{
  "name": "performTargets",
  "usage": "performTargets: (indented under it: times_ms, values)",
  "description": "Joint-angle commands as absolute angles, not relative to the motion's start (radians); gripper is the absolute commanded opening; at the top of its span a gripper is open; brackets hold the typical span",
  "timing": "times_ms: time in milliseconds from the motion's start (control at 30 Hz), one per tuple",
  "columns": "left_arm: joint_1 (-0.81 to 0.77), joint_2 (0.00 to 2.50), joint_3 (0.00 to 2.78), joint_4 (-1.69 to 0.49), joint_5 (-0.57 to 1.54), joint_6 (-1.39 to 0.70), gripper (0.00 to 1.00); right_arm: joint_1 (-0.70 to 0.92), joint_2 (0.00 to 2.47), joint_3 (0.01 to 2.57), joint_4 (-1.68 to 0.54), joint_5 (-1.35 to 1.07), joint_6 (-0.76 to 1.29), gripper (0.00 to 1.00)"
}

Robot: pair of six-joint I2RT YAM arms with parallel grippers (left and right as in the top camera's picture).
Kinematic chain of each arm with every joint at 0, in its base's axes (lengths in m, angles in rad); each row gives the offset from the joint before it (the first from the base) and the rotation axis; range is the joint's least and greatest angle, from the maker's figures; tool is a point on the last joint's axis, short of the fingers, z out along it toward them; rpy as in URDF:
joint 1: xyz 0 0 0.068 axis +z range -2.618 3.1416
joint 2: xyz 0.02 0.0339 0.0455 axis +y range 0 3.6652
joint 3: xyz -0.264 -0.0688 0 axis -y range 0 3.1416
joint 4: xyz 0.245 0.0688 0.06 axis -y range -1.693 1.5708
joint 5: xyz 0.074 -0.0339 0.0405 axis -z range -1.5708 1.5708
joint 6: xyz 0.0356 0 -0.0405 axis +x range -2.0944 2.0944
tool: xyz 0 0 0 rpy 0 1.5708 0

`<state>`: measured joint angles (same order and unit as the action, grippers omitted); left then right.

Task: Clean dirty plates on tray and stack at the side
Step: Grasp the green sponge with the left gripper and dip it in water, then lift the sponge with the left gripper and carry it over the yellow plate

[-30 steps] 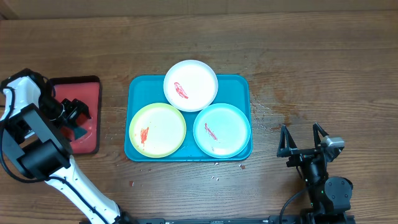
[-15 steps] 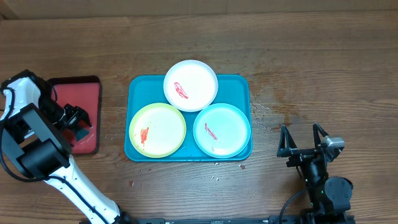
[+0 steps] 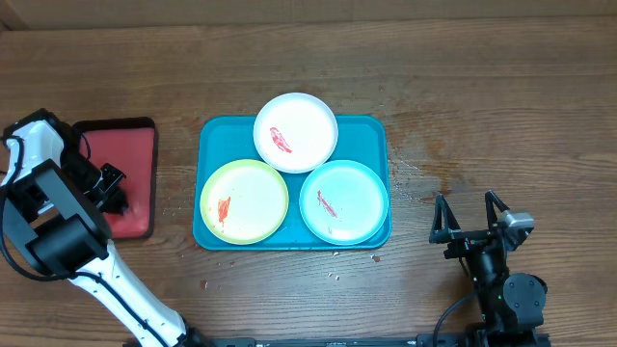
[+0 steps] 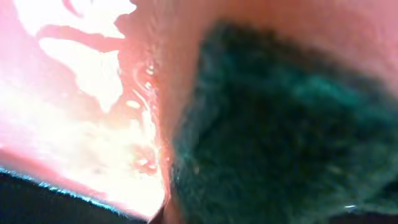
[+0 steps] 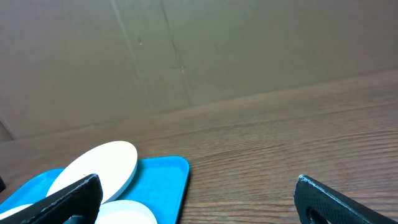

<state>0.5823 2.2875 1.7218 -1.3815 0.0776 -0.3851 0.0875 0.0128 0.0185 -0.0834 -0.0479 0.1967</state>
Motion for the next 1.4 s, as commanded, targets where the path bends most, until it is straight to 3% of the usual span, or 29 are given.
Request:
performTargets:
  times_ms: [0,33,67,100,133,433,500,533,567,600,633,700,933,1367]
  values:
    - [0.582,2.302,1.717,-1.361,0.071,-0.381,0.04,0.094,0.003,0.008,-0.081,-0.045,0.191,1.0]
    - [0.582,2.302,1.717,-1.353,0.071,-0.381,0.16,0.094,0.003,0.008,-0.081,-0.045,0.191,1.0]
    - [0.582,2.302,1.717,-1.34,0.07,-0.381,0.41,0.094,0.003,0.008,-0.081,-0.045,0.191,1.0]
    - [0.582,2.302,1.717,-1.328,0.067,-0.381,0.86,0.094,0.003,0.008,-0.081,-0.045,0.191,1.0]
    - [0.582,2.302,1.717,-1.311,0.066,-0.381,1.0,0.094,0.003,0.008,-0.081,-0.045,0.191,1.0]
    - [0.582,2.302,1.717,-1.171,0.066,-0.381,1.0,0.094,0.003,0.008,-0.081,-0.045,0.191,1.0]
    - [0.582,2.302,1.717,-1.149,0.066,-0.381,0.9,0.094,0.003,0.008,-0.081,-0.045,0.191,1.0]
    - [0.582,2.302,1.717,-1.141,0.066,-0.381,0.78,0.094,0.003,0.008,-0.081,-0.045,0.191,1.0]
    - [0.582,2.302,1.717,-1.134,0.066,-0.381,0.61,0.094,0.003,0.008,-0.081,-0.045,0.191,1.0]
    - [0.582,2.302,1.717,-1.128,0.066,-0.381,0.37,0.094,0.003,0.008,-0.081,-0.045,0.191,1.0]
    - [0.582,2.302,1.717,-1.125,0.066,-0.381,0.22,0.094,0.003,0.008,-0.081,-0.045,0.191,1.0]
    - [0.582,2.302,1.718,-1.12,0.066,-0.381,0.07,0.094,0.003,0.008,-0.081,-0.045,0.191,1.0]
    - [0.582,2.281,1.742,-1.166,0.068,-0.381,0.04,0.094,0.003,0.008,-0.081,-0.046,0.191,1.0]
    - [0.58,2.101,2.088,-1.484,0.098,-0.381,0.04,0.094,0.003,0.008,-0.081,-0.045,0.191,1.0]
